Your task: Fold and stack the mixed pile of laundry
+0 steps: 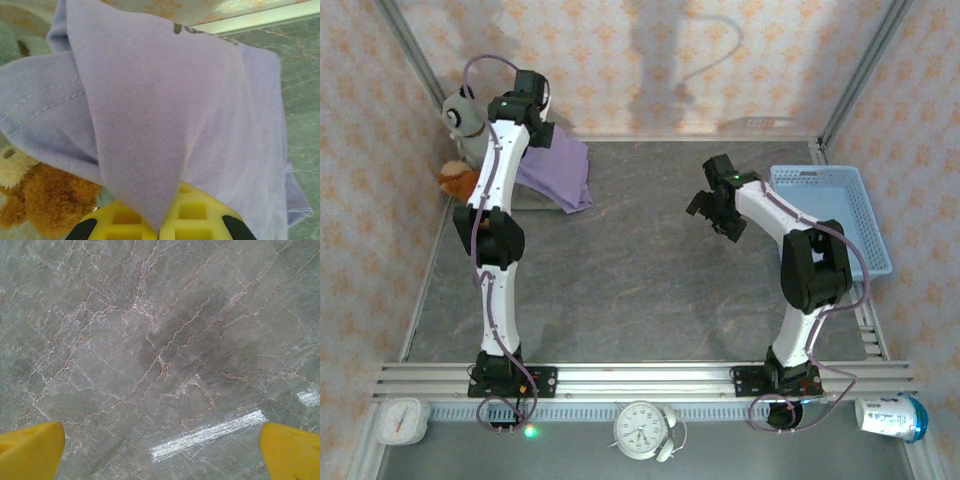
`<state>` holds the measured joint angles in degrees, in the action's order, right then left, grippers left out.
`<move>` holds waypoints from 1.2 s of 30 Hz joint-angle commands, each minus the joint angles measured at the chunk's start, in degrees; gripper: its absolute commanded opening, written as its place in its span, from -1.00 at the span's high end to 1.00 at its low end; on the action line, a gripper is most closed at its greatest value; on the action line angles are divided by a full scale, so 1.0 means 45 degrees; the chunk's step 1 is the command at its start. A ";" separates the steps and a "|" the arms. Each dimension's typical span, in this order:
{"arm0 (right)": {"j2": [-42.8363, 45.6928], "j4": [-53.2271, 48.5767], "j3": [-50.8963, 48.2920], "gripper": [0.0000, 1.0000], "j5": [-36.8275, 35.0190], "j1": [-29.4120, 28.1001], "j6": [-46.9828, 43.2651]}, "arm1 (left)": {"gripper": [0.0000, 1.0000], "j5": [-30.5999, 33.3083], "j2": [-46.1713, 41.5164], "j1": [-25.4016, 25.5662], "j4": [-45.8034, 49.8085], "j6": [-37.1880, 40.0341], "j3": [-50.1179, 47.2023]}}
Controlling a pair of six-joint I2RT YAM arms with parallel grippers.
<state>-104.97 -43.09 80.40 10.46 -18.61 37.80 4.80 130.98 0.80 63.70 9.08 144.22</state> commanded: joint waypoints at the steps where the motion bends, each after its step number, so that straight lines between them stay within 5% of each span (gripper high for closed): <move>1: -0.0195 -0.0384 0.0463 -0.99 -0.0331 -0.0092 -0.0154 | 0.40 0.1143 -0.0675 -0.0674 -0.0574 -0.0473 -0.0293; 3: -0.0160 -0.0430 0.0521 -0.99 -0.0385 -0.0092 -0.0209 | -0.90 0.2315 -0.0154 -0.0975 -0.0430 -0.0900 -0.0320; 4: -0.0113 -0.0460 0.0531 -0.99 -0.0463 -0.0097 -0.0259 | -1.00 0.2729 0.0078 -0.1111 -0.0269 -0.1251 -0.0335; 9: 0.0205 -0.0871 0.0771 -0.99 -0.1246 -0.0063 -0.1064 | -1.00 0.2962 0.0083 -0.1391 0.0243 -0.2493 -0.0657; 14: 0.1150 -0.0382 0.0044 -0.99 -0.2740 0.0005 -0.2728 | -1.00 0.1475 -0.1473 -0.1371 -0.0701 -0.2959 -0.3076; 21: 0.3113 0.3468 -0.3746 -0.99 -0.4782 0.0217 -0.7653 | -1.00 -0.0548 -0.6094 -0.1056 -0.4495 -0.4091 -1.0707; 24: 0.3928 0.5399 -0.5583 -0.99 -0.4385 0.0588 -0.8926 | -1.00 -0.1046 -0.7834 -0.0946 -0.5770 -0.4750 -1.3468; 31: 0.5363 1.0679 -0.9132 -0.99 -0.3511 0.1866 -0.9617 | -0.99 -0.0060 -1.0931 0.0095 -0.8396 -0.4940 -1.8308; 36: 0.4904 1.4463 -1.0399 -0.99 -0.3825 0.2068 -0.9839 | -1.00 0.0901 -1.1959 0.0439 -1.2274 -0.4778 -2.1979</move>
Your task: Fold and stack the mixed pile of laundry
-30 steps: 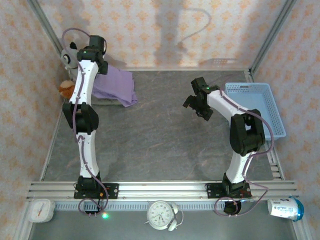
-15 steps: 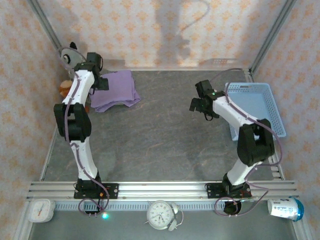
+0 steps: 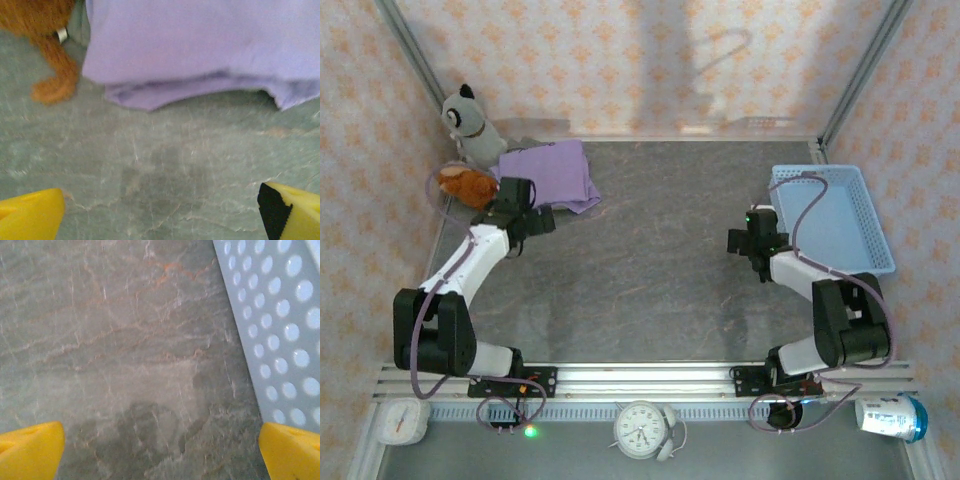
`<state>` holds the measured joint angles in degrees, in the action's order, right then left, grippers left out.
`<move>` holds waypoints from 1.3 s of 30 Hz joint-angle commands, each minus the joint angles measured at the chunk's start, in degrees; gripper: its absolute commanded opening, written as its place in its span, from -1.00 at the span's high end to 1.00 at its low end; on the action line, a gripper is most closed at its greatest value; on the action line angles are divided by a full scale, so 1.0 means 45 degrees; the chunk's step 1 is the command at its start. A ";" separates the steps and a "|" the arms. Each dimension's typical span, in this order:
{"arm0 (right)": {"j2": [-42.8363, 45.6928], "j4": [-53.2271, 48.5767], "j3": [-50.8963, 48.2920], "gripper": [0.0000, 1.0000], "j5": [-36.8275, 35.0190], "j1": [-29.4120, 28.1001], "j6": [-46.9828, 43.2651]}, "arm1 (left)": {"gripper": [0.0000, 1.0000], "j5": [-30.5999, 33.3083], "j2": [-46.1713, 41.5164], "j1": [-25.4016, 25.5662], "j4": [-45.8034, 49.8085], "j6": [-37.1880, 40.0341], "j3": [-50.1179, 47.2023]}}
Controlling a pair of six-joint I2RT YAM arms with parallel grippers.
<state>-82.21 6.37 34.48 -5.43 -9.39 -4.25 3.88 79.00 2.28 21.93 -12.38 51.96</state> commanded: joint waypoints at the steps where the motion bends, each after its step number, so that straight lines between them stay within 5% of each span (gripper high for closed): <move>1: -0.0368 0.3668 -0.0185 -0.99 -0.0422 0.0016 -0.0585 | -1.00 0.1401 -0.0580 0.0225 -0.4116 0.0211 -0.2156; 6: -0.0902 0.5354 -0.0591 -0.99 -0.1145 0.0540 -0.0476 | -1.00 0.2455 -0.1143 0.0371 -0.7163 0.1011 -0.3716; 11: -0.0826 0.6464 -0.1274 -0.99 0.1397 0.2123 0.0580 | -1.00 0.3282 -0.0258 0.0480 -1.0054 0.1412 -0.4880; 15: -0.0816 0.6920 -0.1565 -0.99 0.1664 0.2203 0.0547 | -1.00 0.3672 0.0054 0.0665 -1.1191 0.1985 -0.5187; 18: -0.1332 0.9143 -0.2488 -0.99 0.1900 0.2203 0.0476 | -1.00 0.3435 0.0994 0.0684 -1.4864 0.2450 -0.6499; 21: -0.1186 0.8533 -0.2287 -0.99 0.1886 0.2202 0.0453 | -1.00 0.3294 0.1751 0.0767 -1.5910 0.2658 -0.6716; 22: -0.1226 0.8684 -0.2357 -0.99 0.1881 0.2203 0.0455 | -1.00 0.2843 0.1326 0.0771 -1.4758 0.2578 -0.6517; 39: -0.1112 0.8408 -0.2281 -0.99 0.1586 0.2028 0.0320 | -1.00 0.2285 0.1507 0.0574 -1.4696 0.2722 -0.6307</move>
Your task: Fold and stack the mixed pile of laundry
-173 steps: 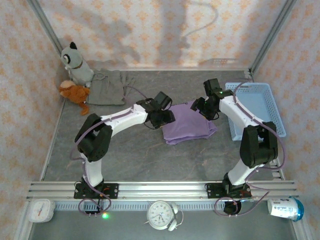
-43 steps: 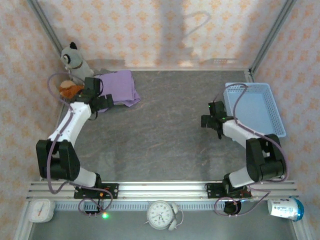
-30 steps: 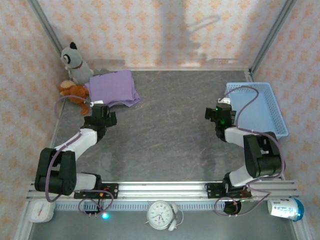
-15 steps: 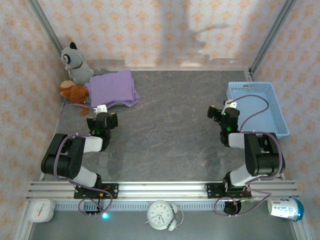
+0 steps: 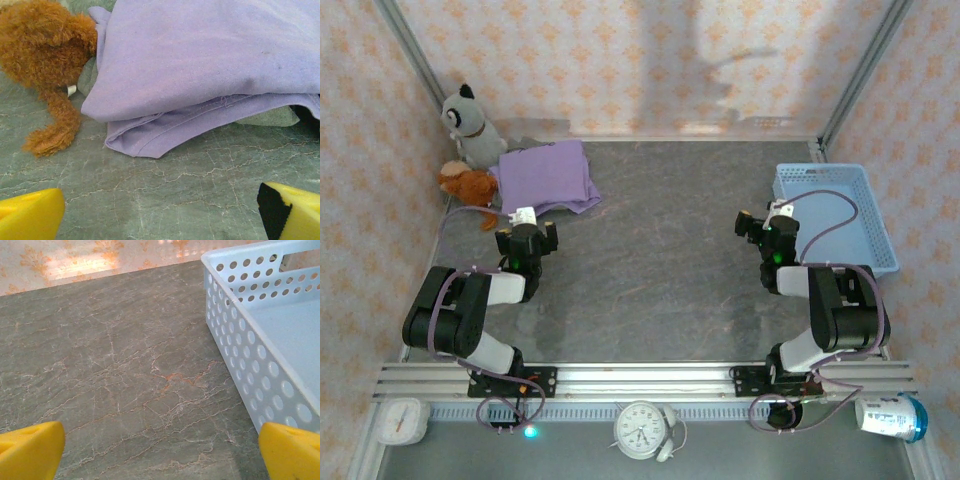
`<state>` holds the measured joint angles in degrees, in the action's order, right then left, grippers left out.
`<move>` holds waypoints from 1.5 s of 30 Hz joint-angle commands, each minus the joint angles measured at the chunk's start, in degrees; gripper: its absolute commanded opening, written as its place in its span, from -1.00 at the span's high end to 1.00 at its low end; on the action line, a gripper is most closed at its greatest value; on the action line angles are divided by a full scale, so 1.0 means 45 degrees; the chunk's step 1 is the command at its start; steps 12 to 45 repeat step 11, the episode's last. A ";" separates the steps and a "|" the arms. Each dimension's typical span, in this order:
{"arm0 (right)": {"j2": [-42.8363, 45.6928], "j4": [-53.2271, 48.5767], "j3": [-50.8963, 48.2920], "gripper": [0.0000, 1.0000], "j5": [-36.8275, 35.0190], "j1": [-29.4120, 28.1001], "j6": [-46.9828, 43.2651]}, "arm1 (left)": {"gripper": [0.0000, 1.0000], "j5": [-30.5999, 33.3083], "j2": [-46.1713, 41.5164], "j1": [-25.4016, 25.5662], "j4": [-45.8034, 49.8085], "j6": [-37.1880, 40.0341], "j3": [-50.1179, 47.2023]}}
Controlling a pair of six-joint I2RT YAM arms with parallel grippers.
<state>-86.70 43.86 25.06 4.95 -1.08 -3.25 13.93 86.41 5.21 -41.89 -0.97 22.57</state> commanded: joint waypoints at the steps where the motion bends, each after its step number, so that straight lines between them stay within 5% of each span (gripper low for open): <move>1: -0.0112 0.0078 -0.0190 -0.99 -0.0724 0.0182 0.0095 | -1.00 0.0038 -0.0140 -0.0065 -0.0478 0.0189 0.0237; 45: -0.0128 0.0078 -0.0186 -0.99 -0.0729 0.0182 0.0081 | -0.99 0.0052 -0.0149 -0.0182 -0.0410 0.0038 0.0261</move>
